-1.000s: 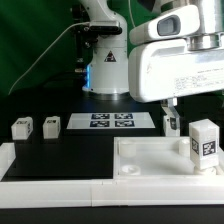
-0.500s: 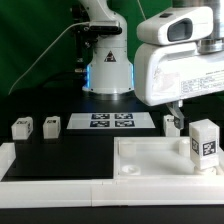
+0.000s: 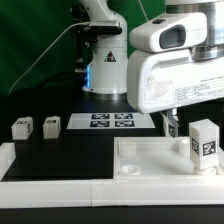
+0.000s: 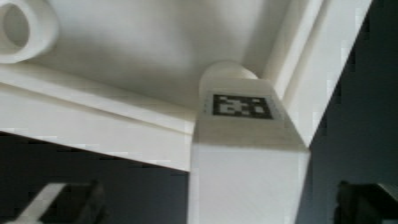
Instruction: Assemble one leg
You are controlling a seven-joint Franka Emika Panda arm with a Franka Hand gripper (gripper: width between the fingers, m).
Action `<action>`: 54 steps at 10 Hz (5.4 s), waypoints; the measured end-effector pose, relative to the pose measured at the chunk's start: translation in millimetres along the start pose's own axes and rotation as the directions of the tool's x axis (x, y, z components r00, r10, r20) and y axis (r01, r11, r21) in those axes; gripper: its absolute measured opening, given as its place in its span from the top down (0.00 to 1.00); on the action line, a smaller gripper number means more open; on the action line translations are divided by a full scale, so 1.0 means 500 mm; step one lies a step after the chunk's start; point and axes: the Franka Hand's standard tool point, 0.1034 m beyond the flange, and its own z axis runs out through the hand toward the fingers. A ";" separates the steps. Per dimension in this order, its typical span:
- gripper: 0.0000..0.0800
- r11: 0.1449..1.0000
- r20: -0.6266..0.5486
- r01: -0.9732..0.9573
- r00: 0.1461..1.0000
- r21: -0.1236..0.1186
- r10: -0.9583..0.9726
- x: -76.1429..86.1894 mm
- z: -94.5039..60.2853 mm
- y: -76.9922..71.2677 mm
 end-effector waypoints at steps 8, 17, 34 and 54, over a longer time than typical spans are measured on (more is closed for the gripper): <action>0.63 1.000 -0.009 0.007 1.000 -0.001 -0.007 -0.003 0.015 -0.014; 0.63 0.731 -0.019 -0.683 0.730 0.015 0.683 -0.005 0.015 -0.021; 0.19 0.575 -0.003 -0.818 0.575 0.009 0.818 -0.010 0.026 -0.034; 0.63 0.973 -0.009 -0.231 0.973 0.002 0.231 -0.009 0.025 -0.031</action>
Offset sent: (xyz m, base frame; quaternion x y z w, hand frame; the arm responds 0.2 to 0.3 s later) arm -0.0014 -0.0006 -0.0014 -0.0066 -0.0007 -0.0030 1.0000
